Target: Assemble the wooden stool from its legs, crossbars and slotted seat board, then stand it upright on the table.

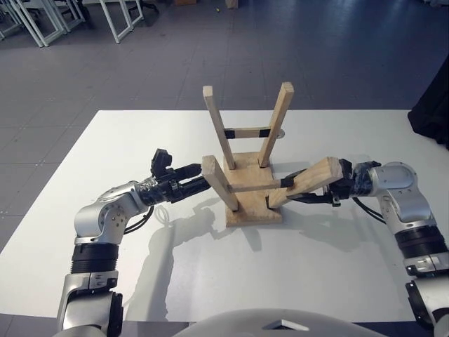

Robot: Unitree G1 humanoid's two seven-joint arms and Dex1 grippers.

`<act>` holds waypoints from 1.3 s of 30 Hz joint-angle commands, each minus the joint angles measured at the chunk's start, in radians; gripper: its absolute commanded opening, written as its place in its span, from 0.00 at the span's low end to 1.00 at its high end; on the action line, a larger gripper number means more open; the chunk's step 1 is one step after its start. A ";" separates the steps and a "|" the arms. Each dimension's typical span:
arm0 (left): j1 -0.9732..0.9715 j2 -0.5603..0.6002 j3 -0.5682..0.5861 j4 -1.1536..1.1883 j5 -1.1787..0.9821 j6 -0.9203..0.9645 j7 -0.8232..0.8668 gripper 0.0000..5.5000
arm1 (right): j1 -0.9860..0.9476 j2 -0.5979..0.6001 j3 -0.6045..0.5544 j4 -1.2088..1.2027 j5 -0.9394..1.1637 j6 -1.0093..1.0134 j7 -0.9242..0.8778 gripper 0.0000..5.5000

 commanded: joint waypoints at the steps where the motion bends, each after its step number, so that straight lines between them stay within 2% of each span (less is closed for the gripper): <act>1: 0.022 -0.006 0.020 -0.031 -0.007 -0.001 0.024 0.86 | 0.046 -0.011 0.034 -0.016 -0.102 0.051 -0.070 0.37; 6: 0.033 0.001 0.026 -0.026 0.043 -0.020 0.086 0.86 | -0.047 0.039 0.023 0.061 -0.139 0.203 -0.250 0.37; 11: 0.067 0.015 0.017 -0.049 0.091 -0.050 0.120 0.86 | -0.071 0.055 0.014 0.086 -0.136 0.251 -0.299 0.37; 14: 0.105 -0.036 0.026 -0.214 -0.001 0.085 0.219 0.86 | -0.073 0.052 0.006 0.083 -0.131 0.258 -0.305 0.37; 17: 0.093 -0.190 0.042 -0.455 -0.327 0.298 0.448 0.86 | -0.071 0.054 0.003 0.078 -0.131 0.263 -0.313 0.37; 21: -0.064 -0.323 -0.004 -0.626 -0.440 0.362 0.821 0.73 | -0.064 0.061 -0.002 0.082 -0.135 0.254 -0.327 0.37; 23: -0.169 -0.357 -0.025 -0.642 -0.368 0.345 0.963 0.67 | -0.060 0.065 -0.004 0.082 -0.135 0.252 -0.335 0.37; 25: -0.256 -0.343 -0.122 -0.662 -0.197 0.287 1.023 0.60 | -0.052 0.074 0.000 0.078 -0.137 0.251 -0.345 0.37; 30: -0.328 -0.313 -0.419 -0.599 0.223 0.098 1.072 0.60 | -0.046 0.091 0.012 0.076 -0.142 0.248 -0.350 0.37; 34: -0.337 -0.304 -0.504 -0.546 0.423 -0.028 1.054 0.60 | -0.043 0.094 0.012 0.072 -0.141 0.252 -0.355 0.37; 39: -0.325 -0.203 -0.638 -0.459 0.726 -0.188 1.018 0.60 | -0.040 0.090 0.010 0.063 -0.141 0.259 -0.352 0.37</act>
